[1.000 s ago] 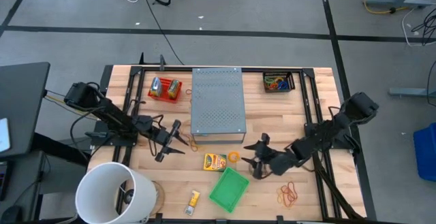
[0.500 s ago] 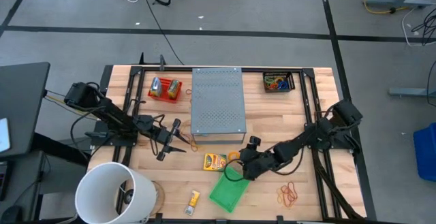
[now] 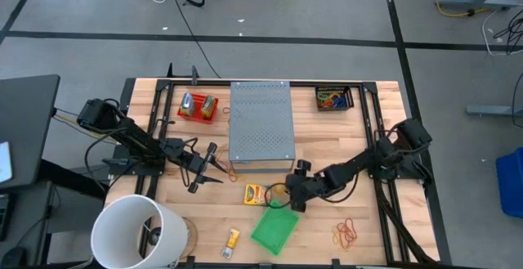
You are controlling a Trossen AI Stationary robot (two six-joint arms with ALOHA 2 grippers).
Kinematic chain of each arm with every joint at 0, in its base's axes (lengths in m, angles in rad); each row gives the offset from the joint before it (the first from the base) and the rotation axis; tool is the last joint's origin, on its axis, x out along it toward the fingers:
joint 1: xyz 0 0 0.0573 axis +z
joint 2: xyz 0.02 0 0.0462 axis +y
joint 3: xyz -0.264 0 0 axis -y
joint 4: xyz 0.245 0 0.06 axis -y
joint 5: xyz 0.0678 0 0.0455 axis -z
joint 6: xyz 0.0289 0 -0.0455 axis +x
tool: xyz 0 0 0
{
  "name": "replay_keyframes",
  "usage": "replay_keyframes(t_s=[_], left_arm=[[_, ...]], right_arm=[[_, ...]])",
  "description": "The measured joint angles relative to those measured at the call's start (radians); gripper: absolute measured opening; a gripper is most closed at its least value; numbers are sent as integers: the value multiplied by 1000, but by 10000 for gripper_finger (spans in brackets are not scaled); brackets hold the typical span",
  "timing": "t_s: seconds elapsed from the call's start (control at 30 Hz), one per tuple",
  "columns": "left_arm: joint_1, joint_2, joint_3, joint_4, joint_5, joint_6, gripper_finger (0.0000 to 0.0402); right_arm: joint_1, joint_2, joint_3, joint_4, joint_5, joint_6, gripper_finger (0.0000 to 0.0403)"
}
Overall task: Pick & Place Office Desk Supplies
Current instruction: Put the yellow spring keychain into the black basket
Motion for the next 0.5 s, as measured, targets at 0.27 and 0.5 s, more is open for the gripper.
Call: replay_keyframes(t_s=[0.27,0.5], left_arm=[[0,0,0,0,0,0,168],[0,0,0,1,-1,0,168]], right_arm=[[-30,4,0,11,-46,-19,225],[-29,68,2,124,-91,-53,139]])
